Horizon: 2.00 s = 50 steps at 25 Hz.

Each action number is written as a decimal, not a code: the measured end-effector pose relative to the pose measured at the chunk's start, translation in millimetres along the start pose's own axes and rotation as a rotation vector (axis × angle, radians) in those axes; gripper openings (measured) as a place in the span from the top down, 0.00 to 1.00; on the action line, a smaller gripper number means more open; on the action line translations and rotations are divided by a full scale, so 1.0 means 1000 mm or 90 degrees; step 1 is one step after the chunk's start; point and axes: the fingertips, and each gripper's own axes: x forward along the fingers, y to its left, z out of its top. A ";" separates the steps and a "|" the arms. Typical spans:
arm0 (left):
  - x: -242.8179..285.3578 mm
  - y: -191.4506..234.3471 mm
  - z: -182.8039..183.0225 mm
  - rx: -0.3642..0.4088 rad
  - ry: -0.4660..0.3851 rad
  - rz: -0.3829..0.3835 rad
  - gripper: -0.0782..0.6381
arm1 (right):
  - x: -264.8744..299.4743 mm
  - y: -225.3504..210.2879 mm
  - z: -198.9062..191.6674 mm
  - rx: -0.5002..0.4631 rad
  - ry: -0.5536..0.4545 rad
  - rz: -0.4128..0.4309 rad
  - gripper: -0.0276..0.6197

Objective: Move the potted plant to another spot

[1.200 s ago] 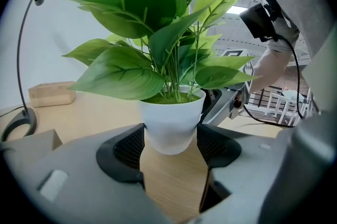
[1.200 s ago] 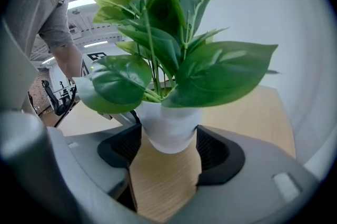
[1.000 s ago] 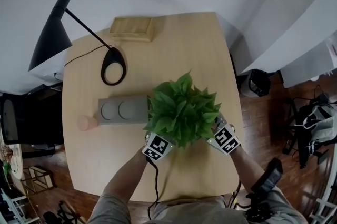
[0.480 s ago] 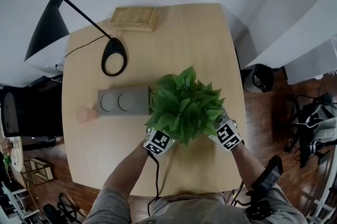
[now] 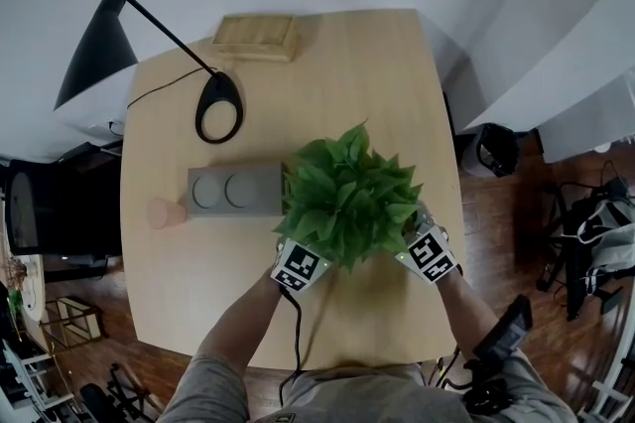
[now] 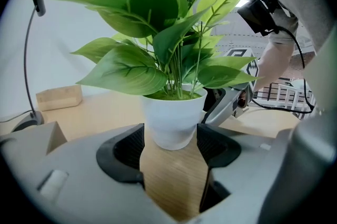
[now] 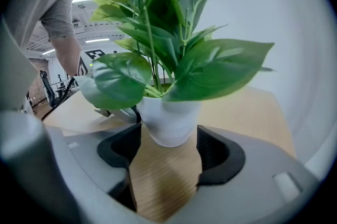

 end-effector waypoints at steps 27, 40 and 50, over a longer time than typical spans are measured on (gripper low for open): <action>-0.270 -0.149 0.055 -0.168 -0.199 0.153 0.89 | -0.160 0.237 0.095 0.064 -0.182 -0.021 0.76; -0.355 -0.255 0.072 -0.187 -0.260 0.103 0.89 | -0.256 0.347 0.118 0.076 -0.224 -0.080 0.95; -0.365 -0.291 0.106 -0.196 -0.293 0.116 0.89 | -0.298 0.364 0.116 0.091 -0.263 -0.074 0.95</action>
